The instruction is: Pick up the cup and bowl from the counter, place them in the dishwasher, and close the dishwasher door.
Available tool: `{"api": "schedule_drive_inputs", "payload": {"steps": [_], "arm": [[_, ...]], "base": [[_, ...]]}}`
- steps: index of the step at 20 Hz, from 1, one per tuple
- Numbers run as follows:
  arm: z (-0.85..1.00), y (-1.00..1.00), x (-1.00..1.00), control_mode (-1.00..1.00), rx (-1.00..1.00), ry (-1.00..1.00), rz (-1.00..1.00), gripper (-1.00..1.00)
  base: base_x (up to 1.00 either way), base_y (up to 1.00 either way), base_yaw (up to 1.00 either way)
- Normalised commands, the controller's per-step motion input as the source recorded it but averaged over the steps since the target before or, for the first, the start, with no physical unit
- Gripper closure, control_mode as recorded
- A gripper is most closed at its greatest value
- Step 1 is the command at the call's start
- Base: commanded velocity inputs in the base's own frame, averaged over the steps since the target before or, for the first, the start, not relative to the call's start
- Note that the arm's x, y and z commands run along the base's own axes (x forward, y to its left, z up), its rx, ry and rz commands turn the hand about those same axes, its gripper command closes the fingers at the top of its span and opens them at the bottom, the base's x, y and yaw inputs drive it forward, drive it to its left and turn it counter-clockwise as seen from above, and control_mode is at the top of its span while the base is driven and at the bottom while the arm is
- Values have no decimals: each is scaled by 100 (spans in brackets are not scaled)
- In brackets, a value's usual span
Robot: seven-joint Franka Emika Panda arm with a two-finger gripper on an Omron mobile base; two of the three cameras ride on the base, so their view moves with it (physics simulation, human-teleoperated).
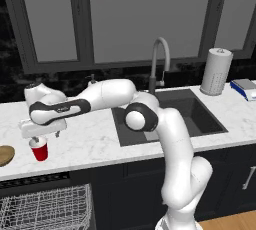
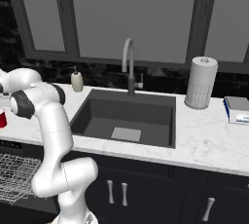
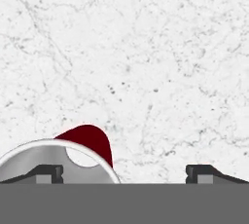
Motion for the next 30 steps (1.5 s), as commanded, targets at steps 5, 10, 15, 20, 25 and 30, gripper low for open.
{"api": "schedule_drive_inputs", "payload": {"steps": [5,10,15,20,25,30], "arm": [[0,0,-5,-100,3,0,-2,-100],[-1,0,-9,-100,2,0,-1,-100],[-11,1,-16,-100,1,0,0,-100],[-51,0,-6,-100,0,0,-1,-100],[-38,0,-2,-100,0,0,0,-100],[0,0,0,-100,0,0,0,100]], "base": [[0,0,0],[0,0,0],[0,0,0],[0,0,0],[0,0,0],[0,0,0]]}}
